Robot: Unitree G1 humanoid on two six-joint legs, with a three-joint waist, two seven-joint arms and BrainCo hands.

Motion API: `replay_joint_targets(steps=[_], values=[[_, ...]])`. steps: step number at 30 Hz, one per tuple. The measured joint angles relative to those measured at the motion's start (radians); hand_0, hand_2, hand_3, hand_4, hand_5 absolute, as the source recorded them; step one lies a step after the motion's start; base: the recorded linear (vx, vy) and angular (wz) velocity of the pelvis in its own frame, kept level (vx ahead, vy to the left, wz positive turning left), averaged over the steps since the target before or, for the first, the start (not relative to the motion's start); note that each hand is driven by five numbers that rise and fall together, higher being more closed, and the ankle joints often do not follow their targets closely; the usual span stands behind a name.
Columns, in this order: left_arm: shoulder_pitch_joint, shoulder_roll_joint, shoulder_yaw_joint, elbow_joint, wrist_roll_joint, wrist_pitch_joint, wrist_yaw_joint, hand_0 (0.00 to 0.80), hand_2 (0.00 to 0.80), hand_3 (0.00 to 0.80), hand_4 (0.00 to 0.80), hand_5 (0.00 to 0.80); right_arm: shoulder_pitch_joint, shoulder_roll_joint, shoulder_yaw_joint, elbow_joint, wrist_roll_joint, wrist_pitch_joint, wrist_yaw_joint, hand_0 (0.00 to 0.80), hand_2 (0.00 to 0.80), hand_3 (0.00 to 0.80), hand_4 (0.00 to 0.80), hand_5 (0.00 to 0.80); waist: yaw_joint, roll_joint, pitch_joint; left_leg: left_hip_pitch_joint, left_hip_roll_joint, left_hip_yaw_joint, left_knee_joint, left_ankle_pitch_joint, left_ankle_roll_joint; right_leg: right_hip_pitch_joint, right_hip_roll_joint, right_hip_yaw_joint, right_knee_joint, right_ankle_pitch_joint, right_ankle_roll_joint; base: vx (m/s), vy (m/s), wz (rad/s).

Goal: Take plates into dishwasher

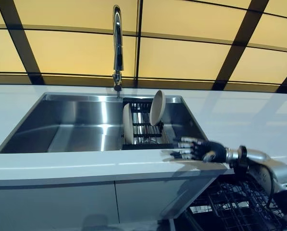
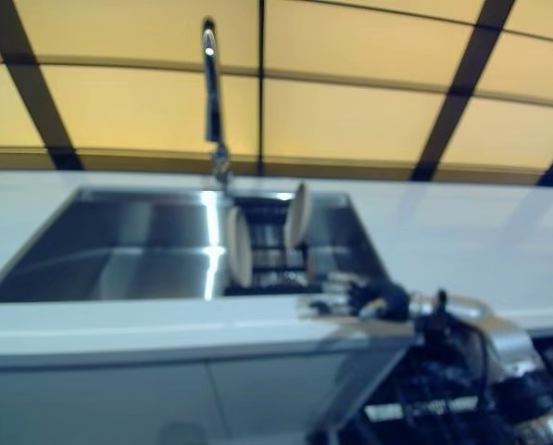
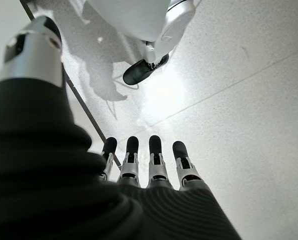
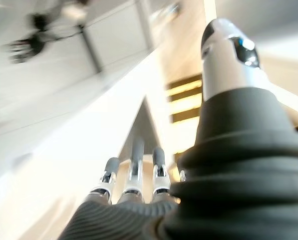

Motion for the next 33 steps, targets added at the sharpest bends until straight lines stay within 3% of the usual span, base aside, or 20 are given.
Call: replay_joint_targets(steps=[3, 8, 14, 19, 27, 33], values=[[-0.002, -0.002, -0.001, 0.014, 0.000, -0.010, -0.001, 0.000, 0.000, 0.000, 0.000, 0.000, -0.032, 0.034, 0.001, -0.005, 0.071, 0.043, 0.025, 0.000, 0.000, 0.000, 0.000, 0.000, 0.004, -0.004, -0.003, 0.001, -0.002, -0.002, 0.000, 0.000, 0.000, 0.007, 0.000, -0.005, -0.005, 0.000, 0.000, 0.016, 0.004, 0.07], [-0.007, -0.013, -0.005, 0.047, 0.000, -0.027, 0.000, 0.000, 0.000, 0.000, 0.000, 0.000, -0.057, 0.098, 0.003, -0.059, 0.213, 0.053, 0.003, 0.000, 0.000, 0.000, 0.000, 0.000, 0.013, -0.004, -0.010, 0.002, -0.001, -0.003, 0.000, 0.000, 0.000, 0.012, 0.001, -0.007, -0.012, 0.000, 0.000, 0.005, 0.007, 0.00], [-0.004, -0.029, -0.026, 0.053, 0.000, -0.028, 0.001, 0.000, 0.000, 0.000, 0.000, 0.000, -0.070, 0.123, 0.002, -0.054, 0.264, 0.026, -0.184, 0.000, 0.000, 0.000, 0.000, 0.000, 0.027, -0.004, -0.041, 0.020, -0.001, -0.003, -0.001, -0.001, 0.000, 0.027, -0.001, -0.009, -0.012, 0.000, 0.000, 0.007, 0.027, 0.02], [0.001, -0.030, -0.032, 0.053, 0.000, -0.024, 0.005, 0.000, 0.000, 0.000, 0.000, 0.000, -0.070, 0.087, -0.045, 0.042, 0.228, -0.041, -0.302, 0.000, 0.000, 0.000, 0.000, 0.000, 0.022, 0.000, -0.059, 0.022, -0.001, -0.002, -0.001, 0.000, 0.000, 0.024, -0.004, -0.007, -0.004, 0.001, 0.001, 0.000, 0.000, 0.00], [0.003, -0.031, -0.045, 0.047, -0.003, -0.002, 0.009, 0.000, 0.000, 0.000, 0.000, 0.000, -0.124, -0.033, -0.076, 0.208, 0.015, -0.241, -0.599, 0.000, 0.000, 0.000, 0.000, 0.000, -0.002, 0.019, -0.057, 0.018, -0.005, -0.001, 0.000, 0.000, 0.000, 0.019, -0.004, -0.006, -0.004, 0.001, 0.002, -0.007, 0.007, 0.00], [0.002, -0.039, -0.046, 0.021, -0.012, 0.008, 0.009, 0.000, 0.000, 0.000, 0.000, 0.000, -0.174, -0.161, -0.068, 0.230, -0.378, -0.379, -0.911, 0.000, 0.000, 0.000, 0.000, 0.000, -0.006, 0.038, -0.044, 0.013, -0.005, 0.002, -0.001, 0.000, 0.000, 0.009, -0.003, 0.000, -0.006, 0.001, 0.003, -0.011, 0.012, -0.04]])
